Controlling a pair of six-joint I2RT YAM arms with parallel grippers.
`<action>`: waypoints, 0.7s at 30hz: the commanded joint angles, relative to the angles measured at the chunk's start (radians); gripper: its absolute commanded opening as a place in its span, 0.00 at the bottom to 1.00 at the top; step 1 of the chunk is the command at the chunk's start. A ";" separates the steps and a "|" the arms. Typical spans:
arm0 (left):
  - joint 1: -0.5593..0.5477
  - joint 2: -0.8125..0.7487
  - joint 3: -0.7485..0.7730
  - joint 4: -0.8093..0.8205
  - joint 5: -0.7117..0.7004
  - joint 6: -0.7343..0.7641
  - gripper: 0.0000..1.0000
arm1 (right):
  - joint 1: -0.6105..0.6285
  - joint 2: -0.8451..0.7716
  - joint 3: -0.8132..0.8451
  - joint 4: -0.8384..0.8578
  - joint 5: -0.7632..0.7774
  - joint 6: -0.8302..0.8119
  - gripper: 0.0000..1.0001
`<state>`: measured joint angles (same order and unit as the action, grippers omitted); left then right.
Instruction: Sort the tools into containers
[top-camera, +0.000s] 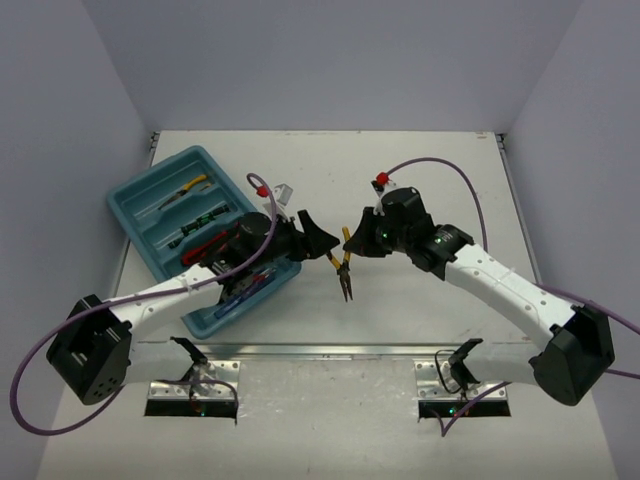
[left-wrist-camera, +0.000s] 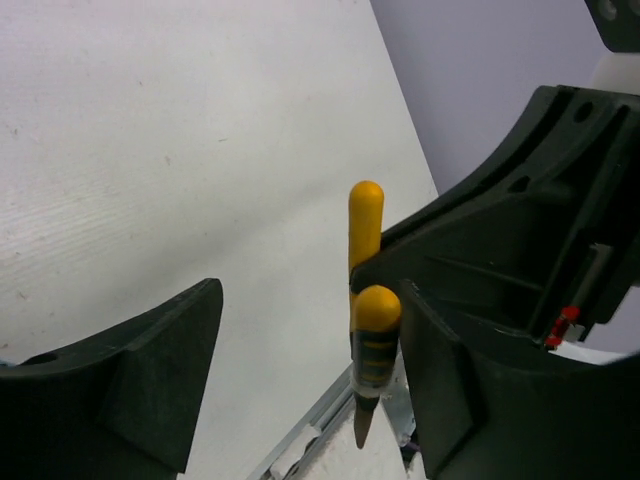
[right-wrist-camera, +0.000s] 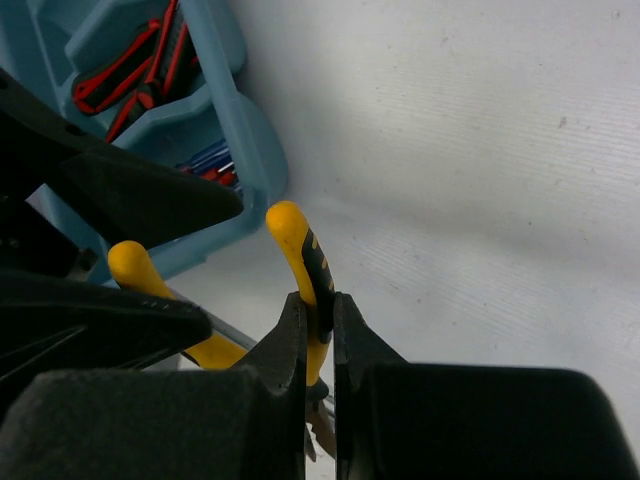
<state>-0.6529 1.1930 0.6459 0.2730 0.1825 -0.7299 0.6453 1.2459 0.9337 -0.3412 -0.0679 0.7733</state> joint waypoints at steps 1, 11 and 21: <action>-0.014 0.049 0.042 0.119 -0.011 0.016 0.61 | 0.009 -0.049 0.020 0.096 -0.056 0.043 0.00; -0.073 0.100 0.141 0.062 0.042 0.120 0.00 | 0.008 -0.056 0.003 0.126 -0.044 0.022 0.30; 0.156 0.117 0.450 -0.387 -0.277 0.583 0.00 | -0.165 -0.303 -0.176 0.030 0.016 -0.108 0.99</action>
<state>-0.6433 1.3111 0.9610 0.0479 0.1177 -0.4091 0.5841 1.0614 0.8170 -0.2927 -0.1034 0.7387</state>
